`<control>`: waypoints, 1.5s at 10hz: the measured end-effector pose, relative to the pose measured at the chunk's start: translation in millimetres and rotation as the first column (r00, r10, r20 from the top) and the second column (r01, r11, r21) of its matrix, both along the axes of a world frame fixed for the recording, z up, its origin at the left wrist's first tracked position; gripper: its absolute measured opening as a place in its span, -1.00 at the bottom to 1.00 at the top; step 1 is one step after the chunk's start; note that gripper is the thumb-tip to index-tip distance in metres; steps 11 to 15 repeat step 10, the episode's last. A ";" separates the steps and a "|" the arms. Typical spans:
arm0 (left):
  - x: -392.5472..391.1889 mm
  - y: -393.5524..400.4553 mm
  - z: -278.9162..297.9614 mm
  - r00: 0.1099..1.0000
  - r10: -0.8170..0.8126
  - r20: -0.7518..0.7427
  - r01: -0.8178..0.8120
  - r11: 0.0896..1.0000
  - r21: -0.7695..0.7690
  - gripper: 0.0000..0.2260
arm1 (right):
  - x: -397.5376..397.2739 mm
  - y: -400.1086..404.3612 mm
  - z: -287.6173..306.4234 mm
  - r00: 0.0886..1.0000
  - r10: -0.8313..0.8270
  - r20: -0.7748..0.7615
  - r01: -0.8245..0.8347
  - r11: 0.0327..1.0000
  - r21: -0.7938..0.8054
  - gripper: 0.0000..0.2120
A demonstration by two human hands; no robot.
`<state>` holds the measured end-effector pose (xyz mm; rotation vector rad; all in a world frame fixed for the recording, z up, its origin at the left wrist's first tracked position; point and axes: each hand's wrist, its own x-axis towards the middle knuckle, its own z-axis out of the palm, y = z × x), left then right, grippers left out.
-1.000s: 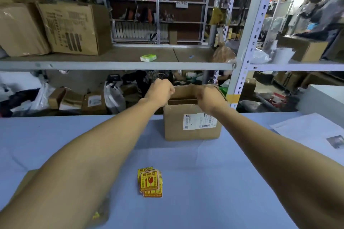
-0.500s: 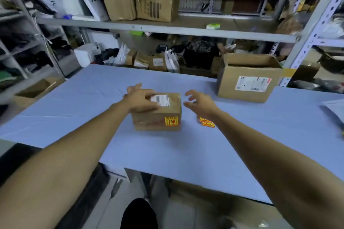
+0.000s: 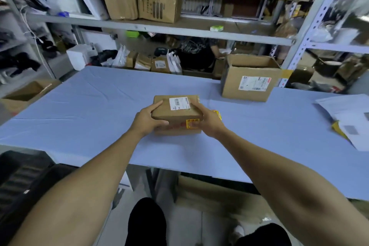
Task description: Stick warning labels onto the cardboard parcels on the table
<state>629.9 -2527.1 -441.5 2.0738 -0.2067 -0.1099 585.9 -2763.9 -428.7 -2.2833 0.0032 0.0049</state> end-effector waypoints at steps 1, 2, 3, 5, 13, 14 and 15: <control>-25.1 -19.6 9.4 0.999 -0.031 0.036 0.031 0.999 -0.011 -0.21 | -32.0 -18.6 11.1 0.999 -0.040 0.028 0.039 0.999 0.029 -0.27; -49.4 -40.1 20.2 0.995 -0.085 0.046 0.085 0.996 0.007 -0.22 | -67.1 -38.7 17.4 0.996 -0.084 0.034 0.083 0.995 0.048 -0.27; -71.3 -61.1 19.7 0.990 -0.131 0.058 0.130 0.991 0.025 -0.26 | -101.1 -56.6 13.5 0.986 -0.149 0.076 0.143 0.986 0.083 -0.32; -100.2 -94.7 4.5 0.987 -0.105 0.123 0.093 0.991 0.097 -0.41 | -133.5 -72.3 -12.3 0.939 -0.316 0.133 0.304 0.947 0.104 -0.50; -130.2 -111.4 25.1 0.978 -0.013 0.210 -0.073 0.915 0.396 -0.52 | -153.8 -69.4 -4.9 0.957 -0.280 0.074 0.285 0.867 -0.408 -0.35; -130.2 -111.4 25.1 0.978 -0.013 0.210 -0.073 0.915 0.396 -0.52 | -153.8 -69.4 -4.9 0.957 -0.280 0.074 0.285 0.867 -0.408 -0.35; -130.2 -111.4 25.1 0.978 -0.013 0.210 -0.073 0.915 0.396 -0.52 | -153.8 -69.4 -4.9 0.957 -0.280 0.074 0.285 0.867 -0.408 -0.35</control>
